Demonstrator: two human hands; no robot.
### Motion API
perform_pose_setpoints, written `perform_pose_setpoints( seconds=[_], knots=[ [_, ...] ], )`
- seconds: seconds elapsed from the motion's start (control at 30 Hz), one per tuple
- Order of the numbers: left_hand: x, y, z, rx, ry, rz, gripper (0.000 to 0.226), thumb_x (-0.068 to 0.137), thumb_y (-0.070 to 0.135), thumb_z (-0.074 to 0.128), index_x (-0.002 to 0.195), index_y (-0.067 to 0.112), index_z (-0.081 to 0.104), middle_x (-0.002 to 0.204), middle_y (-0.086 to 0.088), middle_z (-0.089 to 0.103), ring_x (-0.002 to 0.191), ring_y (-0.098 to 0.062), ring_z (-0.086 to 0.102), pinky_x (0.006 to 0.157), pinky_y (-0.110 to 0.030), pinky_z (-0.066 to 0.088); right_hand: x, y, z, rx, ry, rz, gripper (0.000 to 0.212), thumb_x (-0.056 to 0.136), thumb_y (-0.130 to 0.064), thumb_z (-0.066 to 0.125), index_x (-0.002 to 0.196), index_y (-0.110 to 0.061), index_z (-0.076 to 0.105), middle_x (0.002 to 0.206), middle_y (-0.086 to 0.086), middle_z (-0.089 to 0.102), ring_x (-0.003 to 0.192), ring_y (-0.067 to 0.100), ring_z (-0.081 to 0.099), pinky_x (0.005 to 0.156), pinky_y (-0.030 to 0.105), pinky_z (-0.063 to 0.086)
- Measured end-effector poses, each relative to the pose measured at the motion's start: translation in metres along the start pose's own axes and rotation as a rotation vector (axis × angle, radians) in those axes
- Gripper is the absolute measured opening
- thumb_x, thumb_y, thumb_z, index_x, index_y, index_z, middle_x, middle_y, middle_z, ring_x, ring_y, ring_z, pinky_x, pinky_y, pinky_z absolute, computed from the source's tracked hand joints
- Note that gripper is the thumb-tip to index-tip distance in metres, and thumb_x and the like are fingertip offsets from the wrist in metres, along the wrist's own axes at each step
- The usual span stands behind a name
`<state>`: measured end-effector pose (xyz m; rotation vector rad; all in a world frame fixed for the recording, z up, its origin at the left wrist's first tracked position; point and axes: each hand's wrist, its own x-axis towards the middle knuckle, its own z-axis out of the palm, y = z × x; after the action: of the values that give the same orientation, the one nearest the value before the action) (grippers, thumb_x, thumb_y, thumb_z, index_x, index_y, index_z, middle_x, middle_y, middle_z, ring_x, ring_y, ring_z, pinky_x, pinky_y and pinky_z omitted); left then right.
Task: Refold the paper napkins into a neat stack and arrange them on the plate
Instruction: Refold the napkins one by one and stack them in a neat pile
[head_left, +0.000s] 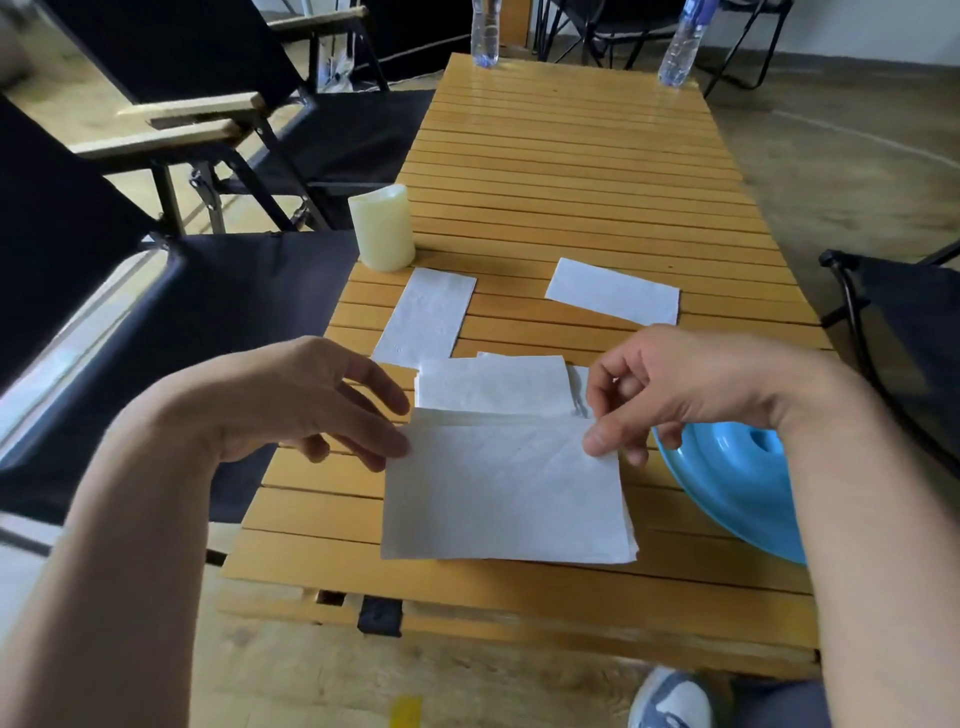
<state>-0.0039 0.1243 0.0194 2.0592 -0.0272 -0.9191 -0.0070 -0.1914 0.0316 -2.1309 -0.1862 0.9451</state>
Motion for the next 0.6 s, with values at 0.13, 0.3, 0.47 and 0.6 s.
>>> perform_pose_setpoints(
  seconds=[0.13, 0.3, 0.47, 0.6],
  knots=[
    [0.004, -0.001, 0.003, 0.021, 0.044, -0.022, 0.045, 0.06, 0.028, 0.092, 0.099, 0.016, 0.072, 0.081, -0.009, 0.078, 0.066, -0.012, 0.072, 0.046, -0.019, 0.043, 0.003, 0.0, 0.003, -0.062, 0.031, 0.053, 0.037, 0.066, -0.026, 0.092, 0.076, -0.015, 0.058, 0.057, 0.005, 0.065, 0.053, 0.016, 0.053, 0.045, 0.021, 0.037],
    [0.01, -0.001, 0.004, 0.015, 0.085, -0.01, 0.051, 0.05, 0.037, 0.092, 0.092, 0.016, 0.075, 0.078, -0.007, 0.077, 0.063, -0.011, 0.07, 0.047, -0.021, 0.043, 0.009, 0.007, 0.002, -0.089, 0.076, 0.102, 0.043, 0.059, -0.027, 0.095, 0.074, -0.017, 0.057, 0.054, 0.004, 0.056, 0.056, 0.021, 0.049, 0.047, 0.026, 0.034],
    [0.017, -0.003, 0.003, 0.032, 0.07, -0.005, 0.06, 0.04, 0.045, 0.094, 0.09, 0.019, 0.076, 0.078, -0.004, 0.077, 0.06, -0.009, 0.067, 0.048, -0.022, 0.043, 0.012, 0.012, -0.003, -0.113, 0.055, 0.112, 0.043, 0.058, -0.031, 0.095, 0.075, -0.017, 0.058, 0.054, 0.002, 0.057, 0.053, 0.017, 0.049, 0.047, 0.025, 0.033],
    [0.025, -0.01, -0.006, -0.096, 0.191, 0.045, 0.055, 0.044, 0.063, 0.092, 0.084, 0.027, 0.078, 0.075, 0.001, 0.075, 0.063, -0.006, 0.066, 0.052, -0.022, 0.046, 0.024, 0.019, -0.011, 0.048, 0.277, 0.031, 0.031, 0.066, -0.039, 0.09, 0.075, -0.018, 0.069, 0.053, -0.005, 0.061, 0.049, 0.009, 0.056, 0.042, 0.019, 0.037]
  ],
)
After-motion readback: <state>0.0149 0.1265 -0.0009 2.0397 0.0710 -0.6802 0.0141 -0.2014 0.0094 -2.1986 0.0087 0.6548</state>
